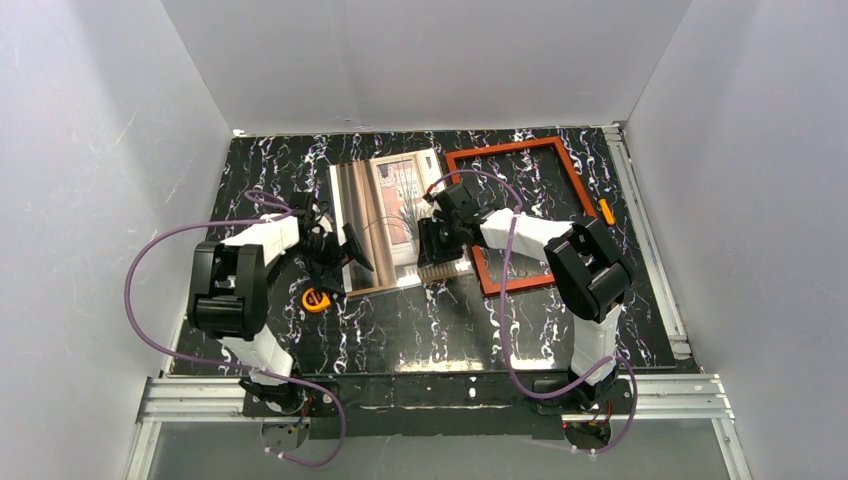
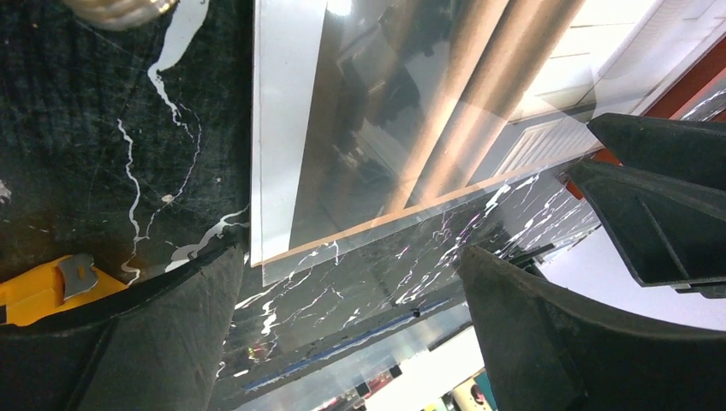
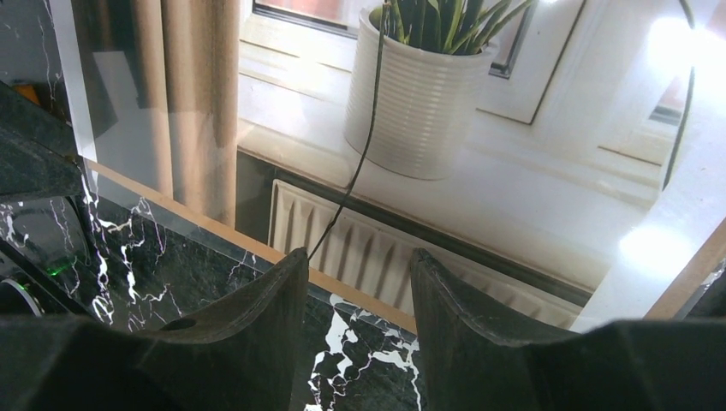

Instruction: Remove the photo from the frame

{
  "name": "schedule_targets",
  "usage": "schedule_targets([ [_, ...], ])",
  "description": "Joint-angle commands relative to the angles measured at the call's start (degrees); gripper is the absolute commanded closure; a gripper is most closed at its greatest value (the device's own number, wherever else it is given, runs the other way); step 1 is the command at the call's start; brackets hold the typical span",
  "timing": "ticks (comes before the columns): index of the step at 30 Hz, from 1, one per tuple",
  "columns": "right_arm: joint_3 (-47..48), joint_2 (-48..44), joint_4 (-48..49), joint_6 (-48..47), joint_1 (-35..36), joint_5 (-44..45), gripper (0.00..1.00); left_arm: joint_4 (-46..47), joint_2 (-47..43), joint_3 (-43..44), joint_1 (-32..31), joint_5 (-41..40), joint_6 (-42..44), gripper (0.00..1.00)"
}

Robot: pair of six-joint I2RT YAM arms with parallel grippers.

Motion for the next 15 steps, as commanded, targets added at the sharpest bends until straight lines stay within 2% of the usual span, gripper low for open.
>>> schedule_targets([
  [1,1.7,1.8,-1.3,-0.9,-0.1,-0.1,0.45,-3.8,-4.1,-2.1,-0.2,-0.4,0.6,0.00],
  [10,2.5,2.4,-2.2,-1.1,-0.1,-0.2,0.45,0.2,-3.9,-3.2,-0.2,2.5,-1.5,0.09],
  [15,3.0,2.9,-2.3,-1.1,-0.1,-0.6,0.45,-1.2,-3.3,-2.7,-0.2,1.2,-0.8,0.06],
])
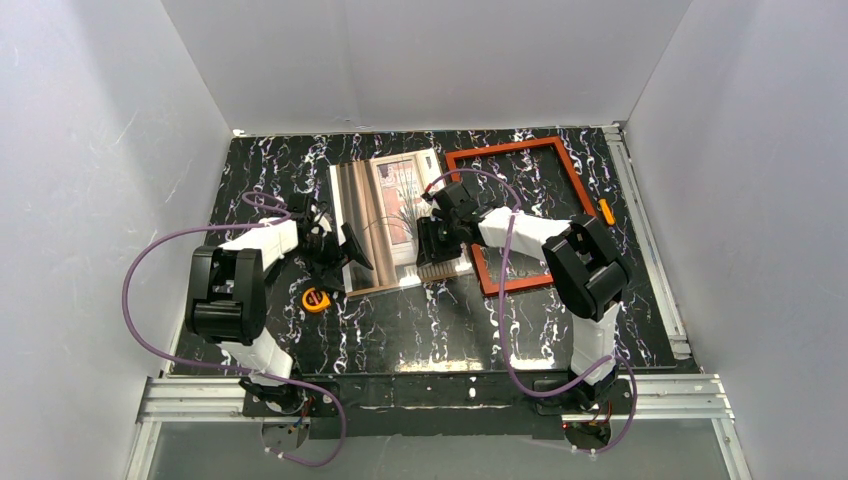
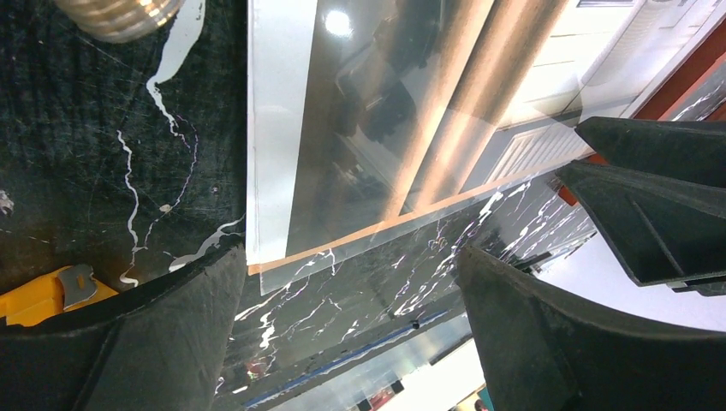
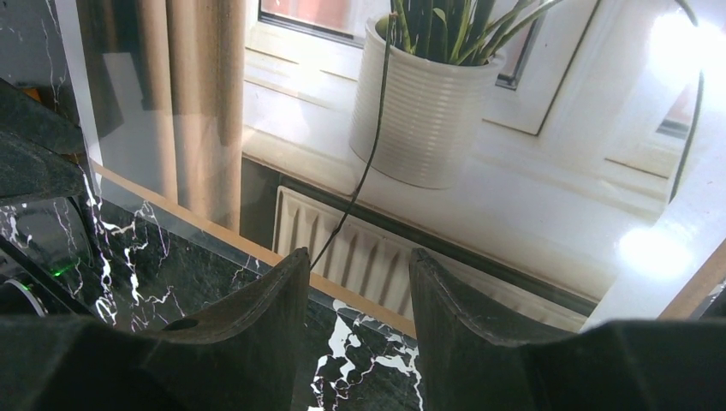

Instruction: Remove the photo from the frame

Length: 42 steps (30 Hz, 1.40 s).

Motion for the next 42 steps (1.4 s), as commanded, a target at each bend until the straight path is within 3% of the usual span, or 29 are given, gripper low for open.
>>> schedule_targets([
  [1,1.5,2.1,-1.6,-1.0,-0.1,-0.3,0.46,-5.0,-0.6,-0.3,-0.1,1.5,0.0,0.06],
  [15,1.4,2.5,-1.8,-1.1,-0.1,-0.7,0.46,-6.8,0.0,-0.2,-0.1,-1.3,-0.2,0.02],
  [20,1.5,2.7,-1.9,-1.2,-0.1,-0.7,0.46,-1.5,1.0,-1.0,-0.1,4.2,-2.2,0.10],
  [29,2.0,3.5,-2.2,-1.3,-0.1,-1.0,0.46,1.6,-4.8,-3.5,-0.1,3.1,-1.4,0.24],
  [42,3.2,5.6,-3.3,-1.7,-0.1,-1.1,0.46,5.4,-8.6,-5.9,-0.1,5.3,-3.2,0.25],
])
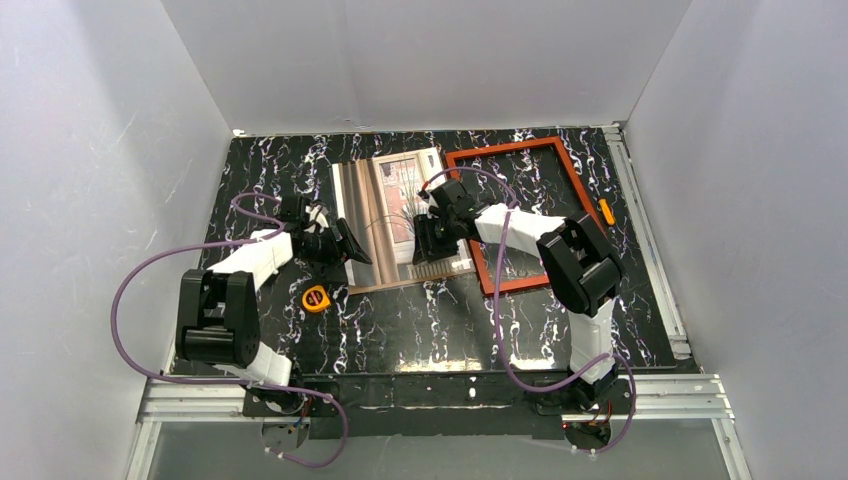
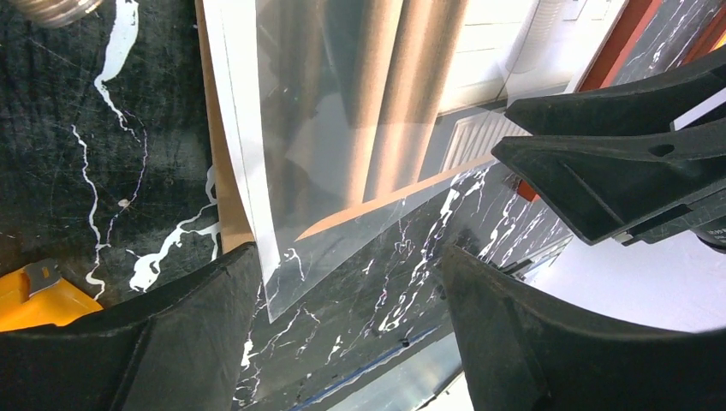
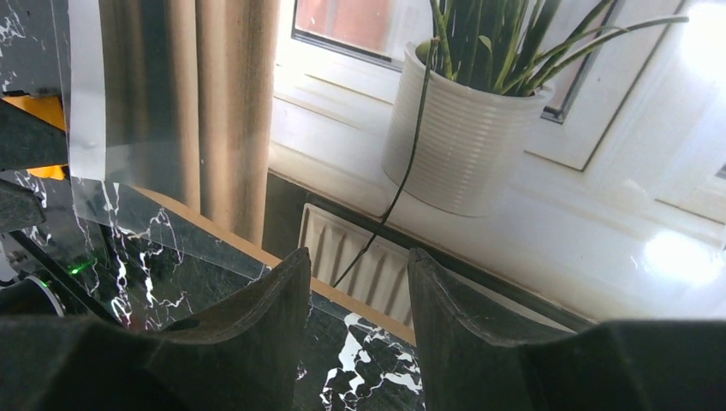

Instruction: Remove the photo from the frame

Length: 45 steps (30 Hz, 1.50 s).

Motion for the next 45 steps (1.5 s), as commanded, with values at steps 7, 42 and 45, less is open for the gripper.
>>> schedule_targets([
  [7,0.6,3.4,-3.1,-1.7,0.3,1.0,0.46,5.8,1.0,-4.2,-0.1,5.2,-8.2,0.28],
  [42,-10.4,-15.2,14.0,-36.5,25.7,32.4,0.26,-28.4,6.0,9.9,0.1,-3.7,-8.9,1.00],
  [45,-9.6,-12.5,17.3,-38.6,29.3,37.8,0.32,-29.7,5.4,11.0,0.2,-3.3,-10.6,1.00],
])
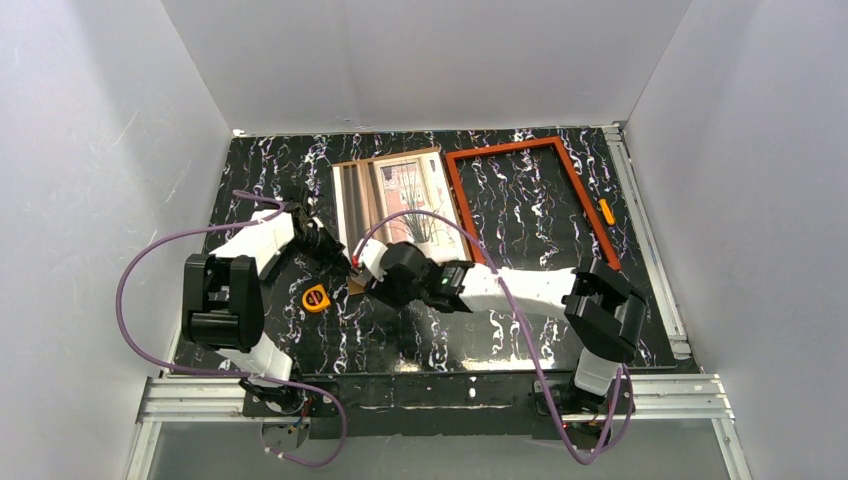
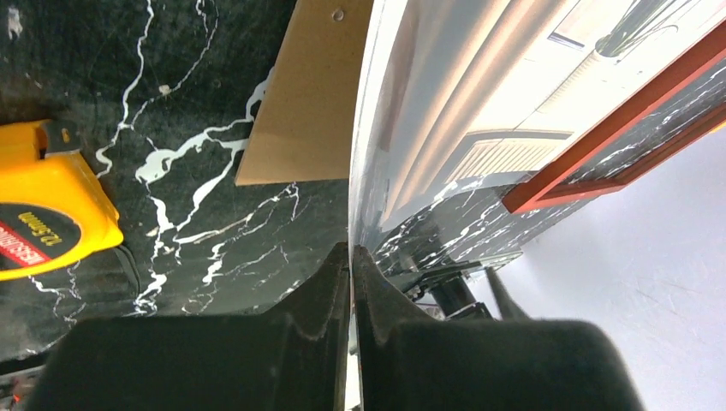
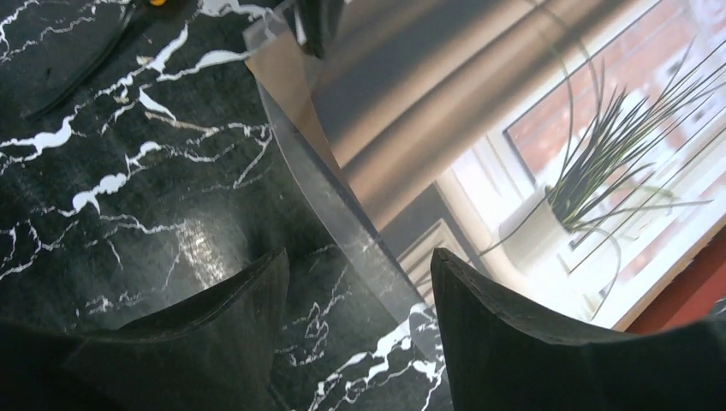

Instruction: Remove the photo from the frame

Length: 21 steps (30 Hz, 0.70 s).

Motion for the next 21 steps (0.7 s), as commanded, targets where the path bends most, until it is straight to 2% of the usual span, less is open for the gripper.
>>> schedule_targets([
  [1,0.8,2.6,8.2,-7.4,4.5,11.7,0.33,-12.6,-0.1,1.8,0.2,0.6,-1.6,1.00],
  [4,1.4,4.9,12.0,-9.1,7.2,17.9,0.39,-14.1,-0.6,2.6,0.3,0.7,-2.5,1.00],
  [9,1.8,7.3,15.7,-11.0,9.3,23.0,0.47,-16.0,-1.0,3.7,0.5,0.3,-2.8,1.00],
  [15,1.6,10.0,19.9,-13.6,10.3,27.1,0.50,-16.5,-1.4,4.0,0.6,0.6,-3.6,1.00],
  [18,1.3,11.5,21.5,-14.4,10.3,27.6,0.57,-16.9,-1.9,3.9,0.9,0.5,-3.8,1.00],
  [21,1.1,12.8,22.4,-15.3,10.2,27.1,0.69,-16.6,-2.3,3.9,1.0,1.7,-4.1,1.00],
])
